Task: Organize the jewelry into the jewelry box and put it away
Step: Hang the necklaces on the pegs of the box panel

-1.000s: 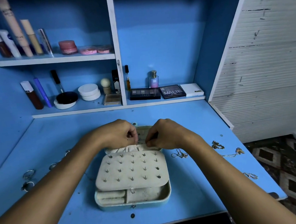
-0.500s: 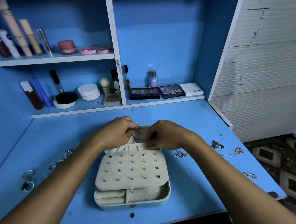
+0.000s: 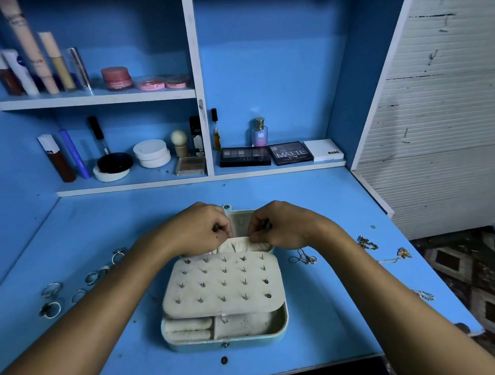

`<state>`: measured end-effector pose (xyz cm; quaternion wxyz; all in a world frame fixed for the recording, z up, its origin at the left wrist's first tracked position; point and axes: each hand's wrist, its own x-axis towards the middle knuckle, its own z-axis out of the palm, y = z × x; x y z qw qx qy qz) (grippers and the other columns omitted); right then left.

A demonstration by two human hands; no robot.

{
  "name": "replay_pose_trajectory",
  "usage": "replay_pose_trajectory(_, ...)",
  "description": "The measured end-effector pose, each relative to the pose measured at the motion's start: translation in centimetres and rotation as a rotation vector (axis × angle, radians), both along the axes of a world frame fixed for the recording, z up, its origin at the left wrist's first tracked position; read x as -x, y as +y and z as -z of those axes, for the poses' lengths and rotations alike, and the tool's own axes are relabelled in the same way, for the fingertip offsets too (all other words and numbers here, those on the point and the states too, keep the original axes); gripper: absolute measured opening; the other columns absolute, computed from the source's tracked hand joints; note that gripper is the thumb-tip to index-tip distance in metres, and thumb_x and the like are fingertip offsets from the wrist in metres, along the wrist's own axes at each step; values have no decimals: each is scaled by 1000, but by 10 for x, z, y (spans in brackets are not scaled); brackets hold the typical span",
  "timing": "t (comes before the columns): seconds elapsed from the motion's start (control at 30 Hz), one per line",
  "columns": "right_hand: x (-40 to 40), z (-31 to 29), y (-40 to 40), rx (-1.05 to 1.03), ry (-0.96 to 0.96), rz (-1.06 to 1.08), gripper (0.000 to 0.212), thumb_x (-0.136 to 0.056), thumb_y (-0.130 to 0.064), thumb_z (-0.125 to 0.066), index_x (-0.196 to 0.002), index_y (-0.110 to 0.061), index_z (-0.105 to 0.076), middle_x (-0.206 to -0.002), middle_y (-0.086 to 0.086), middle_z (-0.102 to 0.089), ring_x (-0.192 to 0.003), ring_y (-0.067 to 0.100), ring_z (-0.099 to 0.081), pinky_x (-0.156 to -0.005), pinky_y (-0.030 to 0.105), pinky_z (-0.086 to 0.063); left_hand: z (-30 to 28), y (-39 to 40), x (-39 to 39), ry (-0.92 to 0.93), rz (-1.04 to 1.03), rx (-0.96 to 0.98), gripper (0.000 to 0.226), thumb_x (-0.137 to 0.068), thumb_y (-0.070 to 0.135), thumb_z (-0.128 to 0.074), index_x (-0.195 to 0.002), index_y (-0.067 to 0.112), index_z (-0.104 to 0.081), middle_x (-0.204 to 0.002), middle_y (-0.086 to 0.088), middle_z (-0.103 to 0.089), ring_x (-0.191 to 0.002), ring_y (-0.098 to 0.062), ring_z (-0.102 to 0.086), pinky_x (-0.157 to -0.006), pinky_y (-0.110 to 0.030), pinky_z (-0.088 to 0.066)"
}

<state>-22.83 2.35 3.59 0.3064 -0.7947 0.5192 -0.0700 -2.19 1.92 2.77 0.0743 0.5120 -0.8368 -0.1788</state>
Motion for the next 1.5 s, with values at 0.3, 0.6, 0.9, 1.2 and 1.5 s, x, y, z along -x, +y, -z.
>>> replay_pose_trajectory(0.3, 0, 0, 1, 5, -10, -1, 20, -92, -22, -67, -77, -33, -61, -83, -12, -64, -73, 1, -55, -63, 16, -41, 2, 2, 9, 74, 3, -74, 18, -91, 17, -58, -99, 28, -69, -97, 17, -57, -75, 11, -49, -66, -10, -34)
replay_pose_trajectory(0.6, 1, 3, 0, -22, -71, 30, 17, -91, -21, -70, -78, -30, -65, -89, -4, -70, -77, 8, -59, -73, 22, -49, 0, 5, 19, 100, -27, -200, 26, -91, 20, -55, -79, 43, -61, -87, 18, -59, -76, -5, -52, -71, -29, -43)
replay_pose_trajectory(0.9, 3, 5, -1, -33, -105, 40, 18, -90, -21, -70, -76, -30, -66, -79, -11, -67, -72, 4, -58, -72, 20, -50, -14, 8, 24, 21, -93, -248, 33, -87, 27, -59, -55, 28, -62, -52, 19, -53, -54, -1, -46, -58, -25, -36)
replay_pose_trajectory(1.2, 3, 6, 0, -29, -97, 44, 14, -90, -22, -71, -77, -29, -67, -85, -6, -69, -76, 7, -60, -73, 22, -51, -16, 7, 22, -34, -59, -190, 5, -81, 30, -67, -76, 32, -66, -80, 13, -65, -76, -7, -61, -68, -29, -50)
replay_pose_trajectory(1.5, 1, 5, 0, -17, -55, 38, 14, -91, -19, -67, -79, -26, -68, -88, -4, -71, -80, 10, -61, -76, 27, -53, -6, 0, 5, -79, -71, -113, 21, -81, 50, -70, -93, 39, -57, -101, 16, -51, -95, -1, -52, -86, -28, -47)
